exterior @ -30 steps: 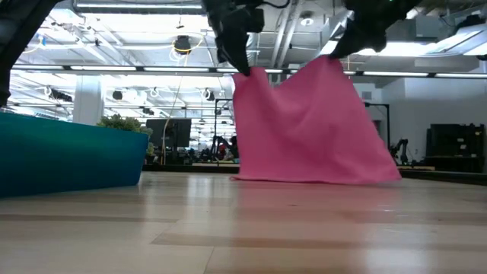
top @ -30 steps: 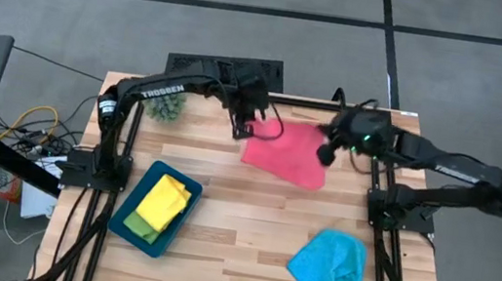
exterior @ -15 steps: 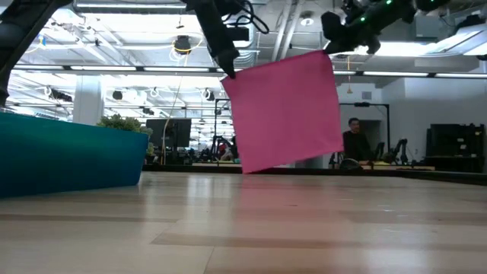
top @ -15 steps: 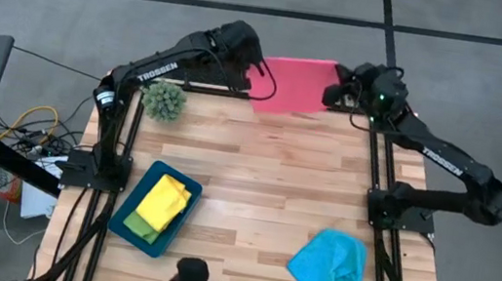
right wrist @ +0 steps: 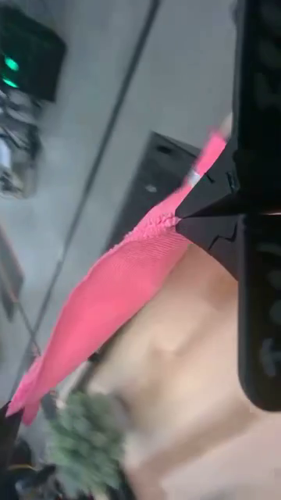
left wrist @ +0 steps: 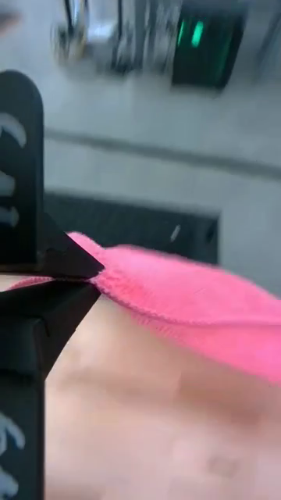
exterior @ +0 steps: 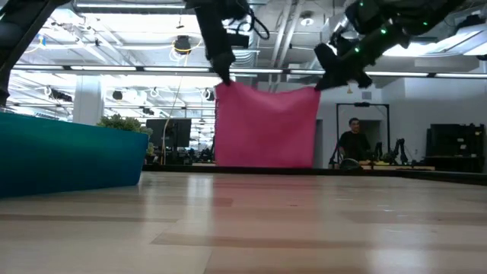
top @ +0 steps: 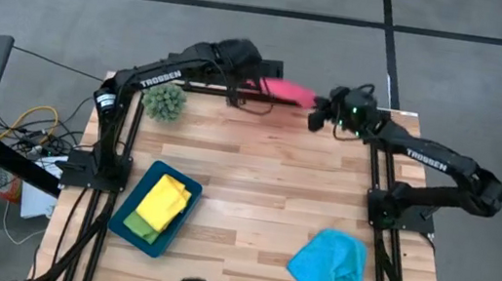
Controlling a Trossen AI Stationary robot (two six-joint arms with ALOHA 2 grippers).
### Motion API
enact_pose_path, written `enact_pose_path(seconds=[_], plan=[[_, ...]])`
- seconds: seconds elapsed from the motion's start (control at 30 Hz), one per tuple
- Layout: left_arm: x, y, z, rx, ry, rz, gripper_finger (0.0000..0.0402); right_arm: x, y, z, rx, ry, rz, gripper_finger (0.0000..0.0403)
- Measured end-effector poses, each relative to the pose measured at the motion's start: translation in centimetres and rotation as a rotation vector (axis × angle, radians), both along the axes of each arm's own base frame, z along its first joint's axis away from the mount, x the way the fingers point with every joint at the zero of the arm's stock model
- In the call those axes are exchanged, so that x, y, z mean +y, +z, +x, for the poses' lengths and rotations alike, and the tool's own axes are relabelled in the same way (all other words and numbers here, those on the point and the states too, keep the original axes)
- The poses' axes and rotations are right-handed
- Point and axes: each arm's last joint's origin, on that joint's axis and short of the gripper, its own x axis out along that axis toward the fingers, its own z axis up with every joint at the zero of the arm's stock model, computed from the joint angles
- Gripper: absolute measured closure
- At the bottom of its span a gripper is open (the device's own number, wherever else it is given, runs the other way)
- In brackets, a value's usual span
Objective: Fold microfiber towels
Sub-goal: Fold the pink microfiber towel
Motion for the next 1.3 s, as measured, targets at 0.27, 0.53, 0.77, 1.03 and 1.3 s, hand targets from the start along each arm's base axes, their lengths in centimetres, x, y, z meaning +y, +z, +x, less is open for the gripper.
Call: enact_pose_path(seconds=[0.27, 0.53, 0.77, 1.03, 1.3], plan=[[-6.6, -7.0, 0.9, 0.213, -0.088, -0.315, 0.0401, 5.0, -3.1, -1.7, 0.002, 0.126, 0.15, 0.0398], [-13.5, -12.4, 2.1, 0.225, -0.18, -0.439, 0.0401, 9.4, -7.4, -3.0, 0.042, 0.188, 0.361, 0.0396], [-15.2, -14.5, 2.1, 0.208, -0.188, -0.427, 0.0401, 10.1, -8.8, -3.3, 0.05, 0.116, 0.424, 0.0396], [-10.6, -14.3, 1.8, 0.149, -0.1, -0.355, 0.0401, 6.9, -8.9, -3.8, 0.034, -0.046, 0.44, 0.0395], [-5.5, -14.1, 0.9, 0.066, -0.021, -0.346, 0.0401, 3.3, -7.8, -2.7, 0.082, -0.046, 0.393, 0.0395]])
